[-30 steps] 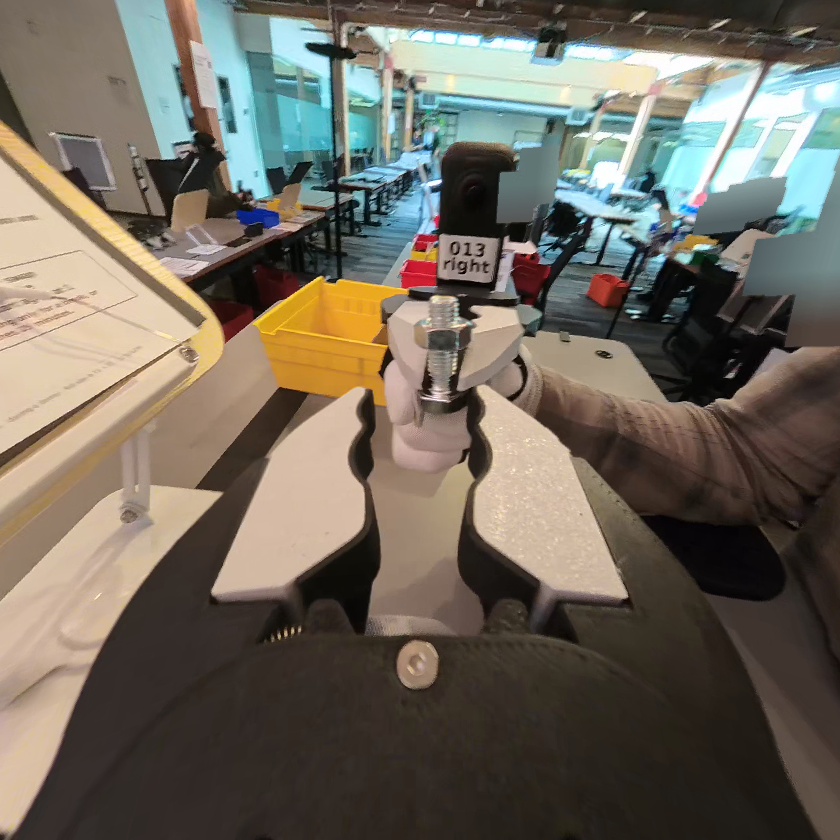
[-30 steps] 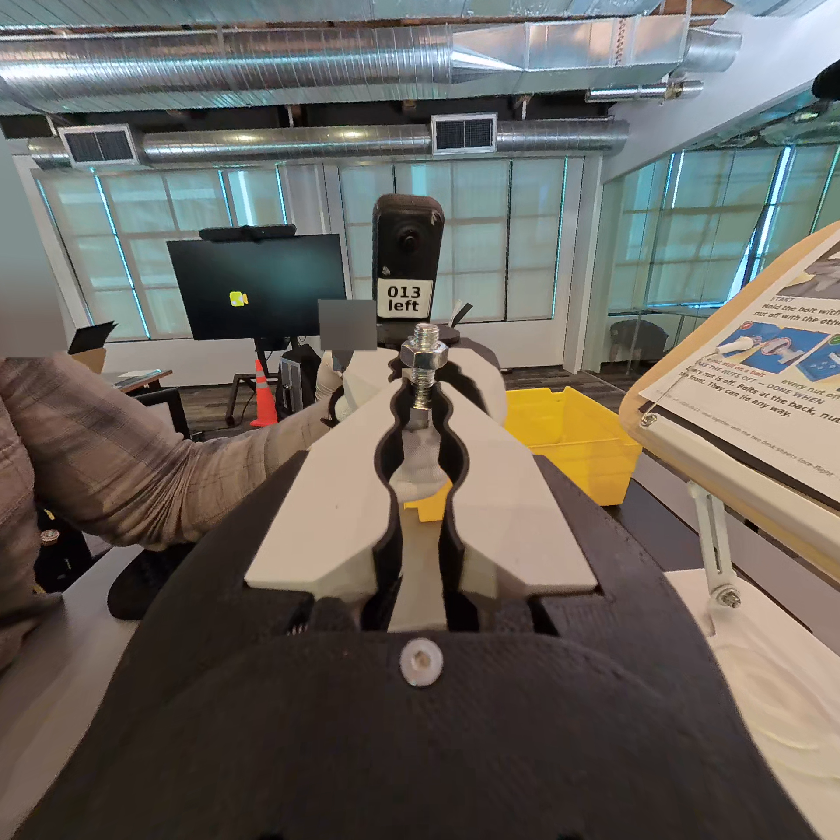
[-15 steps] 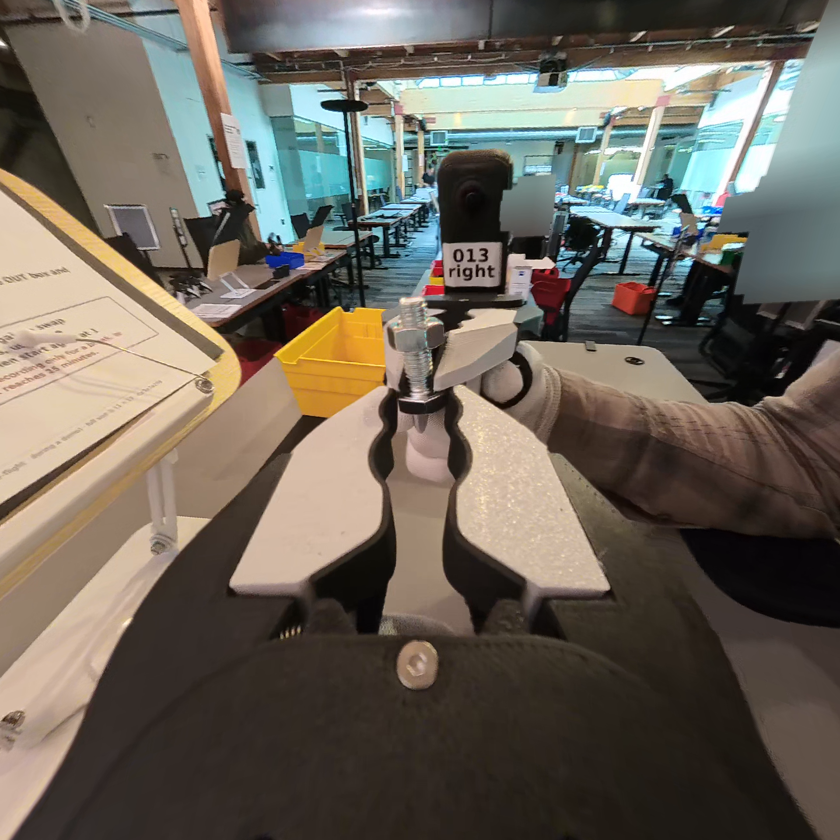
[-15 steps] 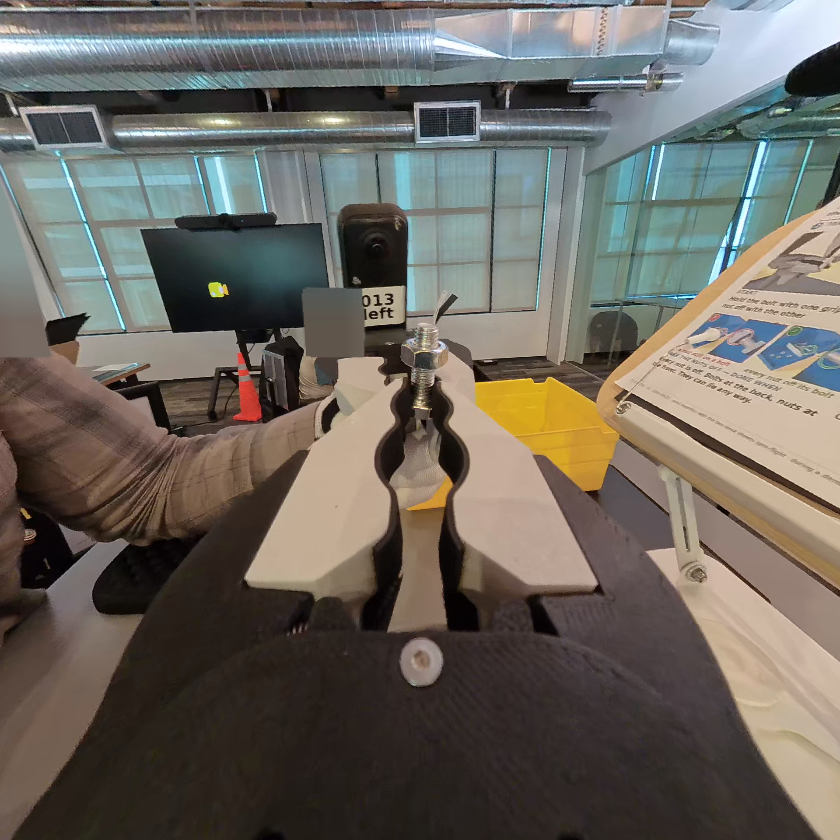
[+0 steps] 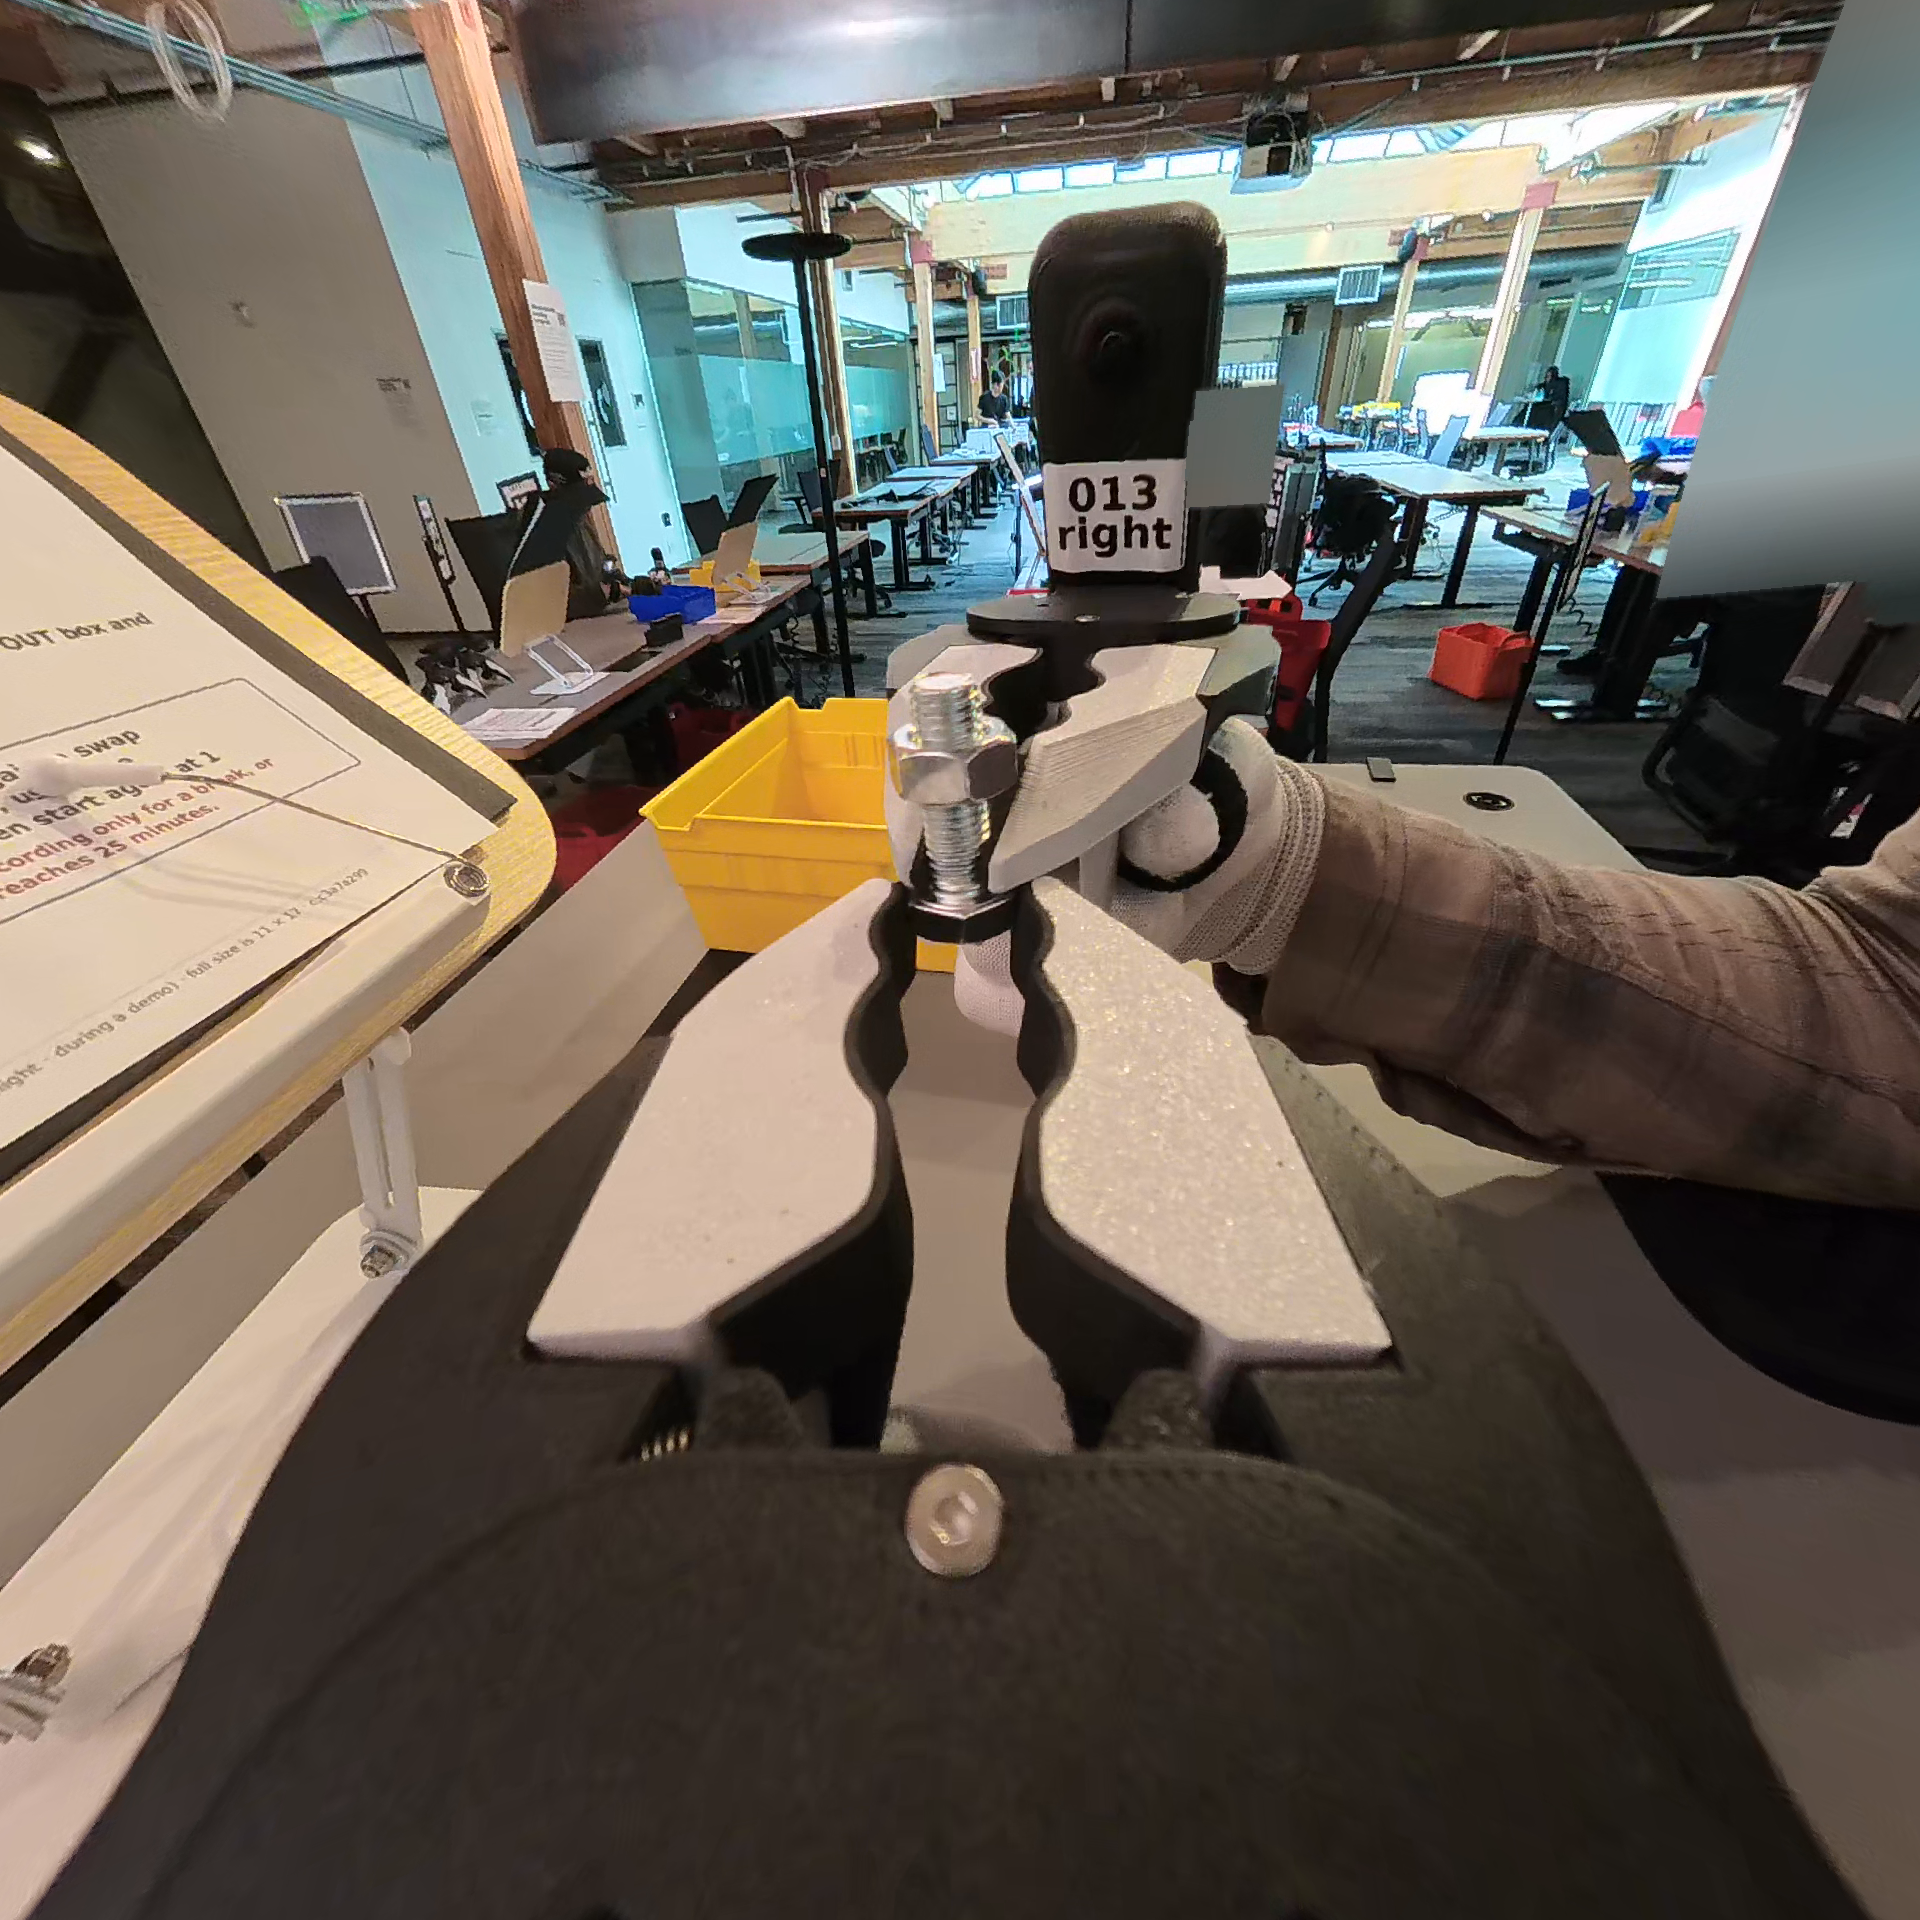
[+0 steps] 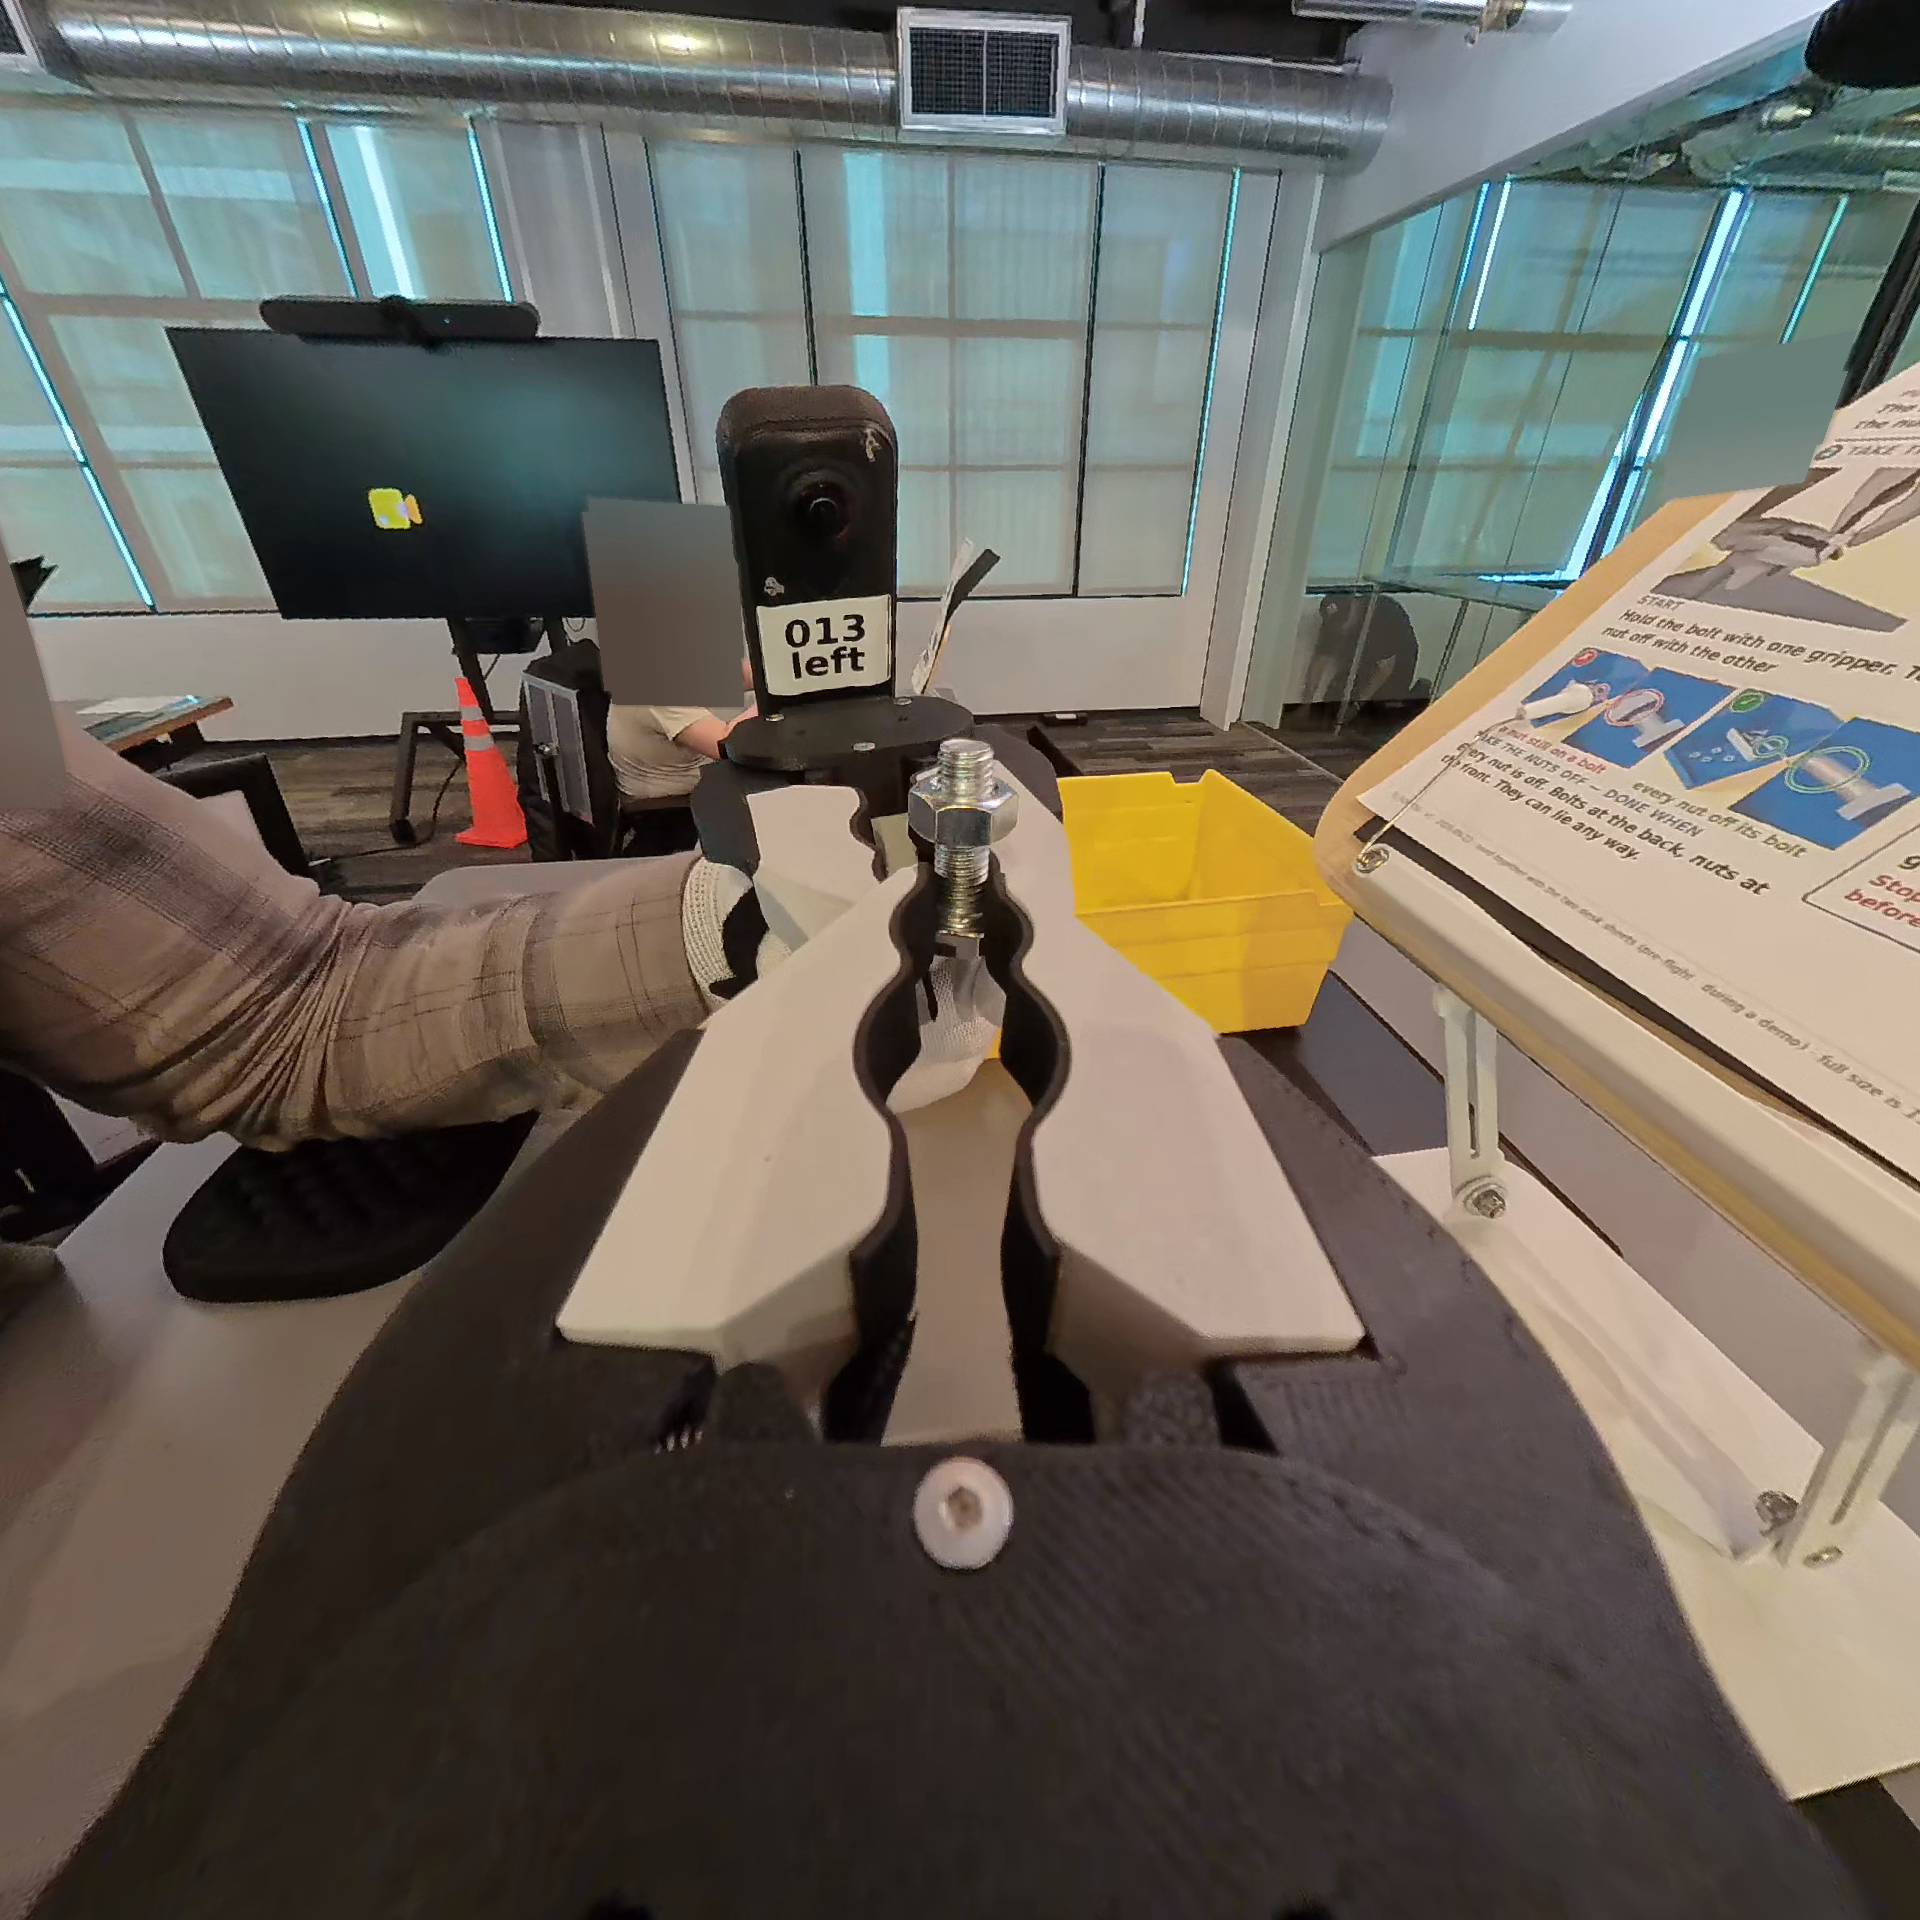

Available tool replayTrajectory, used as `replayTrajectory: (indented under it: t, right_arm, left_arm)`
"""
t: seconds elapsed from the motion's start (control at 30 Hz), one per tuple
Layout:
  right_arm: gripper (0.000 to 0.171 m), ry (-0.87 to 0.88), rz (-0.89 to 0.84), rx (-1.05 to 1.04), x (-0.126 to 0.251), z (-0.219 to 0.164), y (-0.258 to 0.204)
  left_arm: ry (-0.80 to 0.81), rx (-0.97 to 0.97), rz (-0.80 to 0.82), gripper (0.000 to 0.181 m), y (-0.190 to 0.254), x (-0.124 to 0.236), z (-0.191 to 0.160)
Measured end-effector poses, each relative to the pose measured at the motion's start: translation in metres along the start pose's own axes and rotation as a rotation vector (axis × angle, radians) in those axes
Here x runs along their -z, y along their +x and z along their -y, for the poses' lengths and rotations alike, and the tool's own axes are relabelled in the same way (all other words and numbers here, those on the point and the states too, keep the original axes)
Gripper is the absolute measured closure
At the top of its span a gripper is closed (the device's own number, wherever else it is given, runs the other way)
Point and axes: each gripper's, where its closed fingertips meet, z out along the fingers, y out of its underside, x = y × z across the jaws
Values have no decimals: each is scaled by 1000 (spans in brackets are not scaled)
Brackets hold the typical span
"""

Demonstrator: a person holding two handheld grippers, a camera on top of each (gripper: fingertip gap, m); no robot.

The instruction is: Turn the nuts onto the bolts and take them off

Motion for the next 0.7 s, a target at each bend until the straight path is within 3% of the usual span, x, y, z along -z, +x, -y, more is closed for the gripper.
replayTrajectory:
  t: [0.17,0.3,0.37,0.57,0.7]
  right_arm:
    - [162,-15,-19,6,-1,-1,2]
    - [132,-30,-89,34,-1,1,10]
    - [132,-25,-108,43,3,5,12]
    - [110,-27,-232,70,6,15,27]
    - [114,3,-256,49,6,17,32]
  left_arm:
    - [29,17,5,163,-4,0,-1]
    - [33,26,41,163,-11,0,-3]
    - [22,14,63,163,-13,0,-3]
    - [-4,12,99,163,-16,-2,-4]
    - [-7,20,87,163,-14,-6,-7]
